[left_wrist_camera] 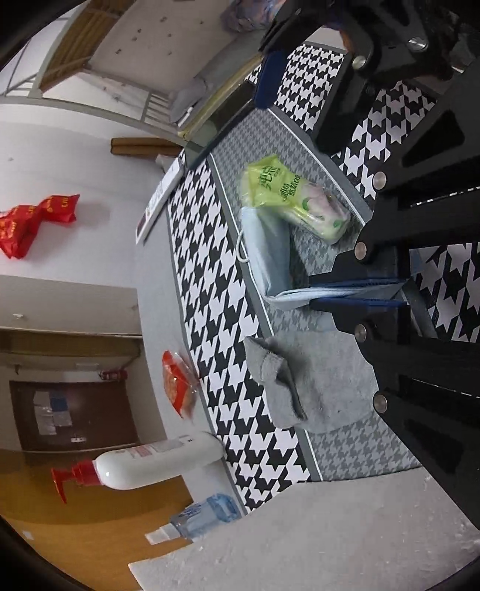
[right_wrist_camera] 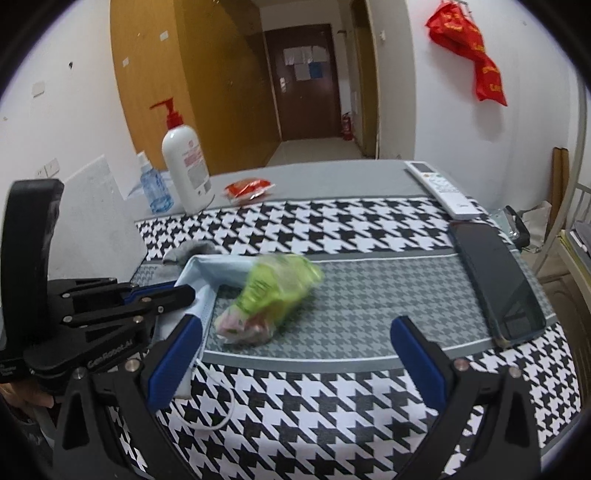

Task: Organize soft objects
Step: 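Close the left gripper on the blue mask while the right gripper closes on the green packet, then lift the mask with the left gripper while the right gripper lifts the green packet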

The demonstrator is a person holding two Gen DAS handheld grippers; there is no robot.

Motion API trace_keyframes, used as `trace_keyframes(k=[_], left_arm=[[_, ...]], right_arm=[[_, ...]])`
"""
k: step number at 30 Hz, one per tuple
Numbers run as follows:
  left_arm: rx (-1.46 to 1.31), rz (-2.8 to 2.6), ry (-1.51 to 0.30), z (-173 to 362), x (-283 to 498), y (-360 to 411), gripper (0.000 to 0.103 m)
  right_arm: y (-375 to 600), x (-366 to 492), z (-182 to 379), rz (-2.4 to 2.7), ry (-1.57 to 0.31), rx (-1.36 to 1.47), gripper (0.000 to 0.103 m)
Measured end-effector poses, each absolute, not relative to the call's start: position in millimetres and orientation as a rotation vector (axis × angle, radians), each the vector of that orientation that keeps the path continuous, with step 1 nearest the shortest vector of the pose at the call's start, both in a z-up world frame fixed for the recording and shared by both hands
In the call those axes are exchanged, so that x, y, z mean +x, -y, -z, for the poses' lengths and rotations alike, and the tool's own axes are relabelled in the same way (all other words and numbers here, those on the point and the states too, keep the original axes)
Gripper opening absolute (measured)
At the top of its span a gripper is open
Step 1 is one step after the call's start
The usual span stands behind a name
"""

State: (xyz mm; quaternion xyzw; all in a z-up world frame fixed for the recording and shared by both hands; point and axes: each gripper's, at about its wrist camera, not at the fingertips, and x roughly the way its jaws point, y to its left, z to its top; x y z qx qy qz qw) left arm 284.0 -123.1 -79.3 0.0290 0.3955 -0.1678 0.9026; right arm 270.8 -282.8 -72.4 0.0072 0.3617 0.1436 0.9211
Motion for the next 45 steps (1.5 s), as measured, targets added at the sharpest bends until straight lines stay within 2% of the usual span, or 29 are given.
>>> trace_keyframes(k=[29, 32, 34, 45], left_arm=[[0.006, 0.35, -0.795, 80.1, 277.8, 108.4, 0.005], [0.002, 0.35, -0.799, 80.6, 278.2, 108.4, 0.005], [0.003, 0.349, -0.801, 80.8, 278.2, 108.5, 0.005], [-0.004, 0.353, -0.806, 80.5, 279.0, 107.4, 0.005]], right_arm=[[253.4, 312.6, 94.2, -0.335, -0.875, -0.059, 0.102], [251.6, 315.8, 99.4, -0.349, -0.898, -0.058, 0.096], [251.4, 317.2, 101.5, -0.349, -0.908, -0.055, 0.088], [251.9, 312.9, 105.0, -0.363, -0.914, -0.062, 0.077]])
